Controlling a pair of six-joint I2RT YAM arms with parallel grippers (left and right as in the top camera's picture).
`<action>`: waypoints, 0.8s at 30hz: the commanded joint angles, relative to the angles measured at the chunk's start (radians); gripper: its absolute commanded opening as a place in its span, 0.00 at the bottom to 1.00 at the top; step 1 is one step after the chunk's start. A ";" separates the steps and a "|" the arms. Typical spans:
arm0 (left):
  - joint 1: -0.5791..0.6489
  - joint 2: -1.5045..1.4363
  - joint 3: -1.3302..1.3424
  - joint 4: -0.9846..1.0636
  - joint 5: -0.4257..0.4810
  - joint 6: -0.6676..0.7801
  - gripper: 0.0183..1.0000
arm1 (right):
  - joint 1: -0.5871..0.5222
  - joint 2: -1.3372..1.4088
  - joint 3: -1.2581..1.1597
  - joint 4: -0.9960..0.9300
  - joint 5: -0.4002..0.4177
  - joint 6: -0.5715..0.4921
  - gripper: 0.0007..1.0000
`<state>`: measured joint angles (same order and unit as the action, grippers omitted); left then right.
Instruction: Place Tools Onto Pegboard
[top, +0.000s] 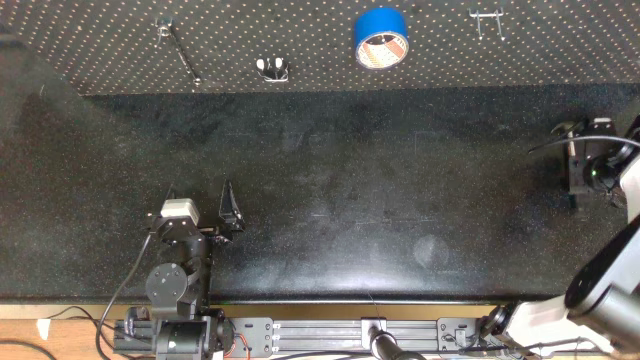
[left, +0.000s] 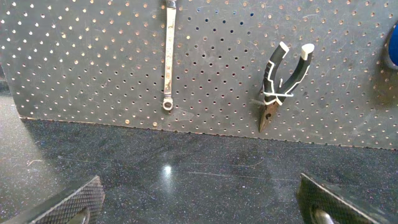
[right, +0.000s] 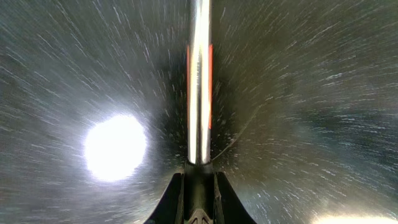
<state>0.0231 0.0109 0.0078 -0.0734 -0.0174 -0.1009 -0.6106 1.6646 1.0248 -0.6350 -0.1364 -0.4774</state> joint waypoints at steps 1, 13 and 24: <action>0.003 -0.008 -0.002 -0.006 0.003 0.013 1.00 | 0.032 -0.310 0.007 0.019 -0.119 0.251 0.07; 0.003 -0.008 -0.002 -0.006 0.004 0.013 1.00 | 0.476 -0.600 0.007 0.256 -0.047 0.399 0.07; 0.003 -0.008 -0.002 -0.006 0.003 0.013 1.00 | 0.579 -0.453 0.007 0.263 -0.031 0.399 0.08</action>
<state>0.0231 0.0109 0.0078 -0.0734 -0.0174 -0.1009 -0.0372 1.1820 1.0252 -0.3805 -0.1925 -0.1043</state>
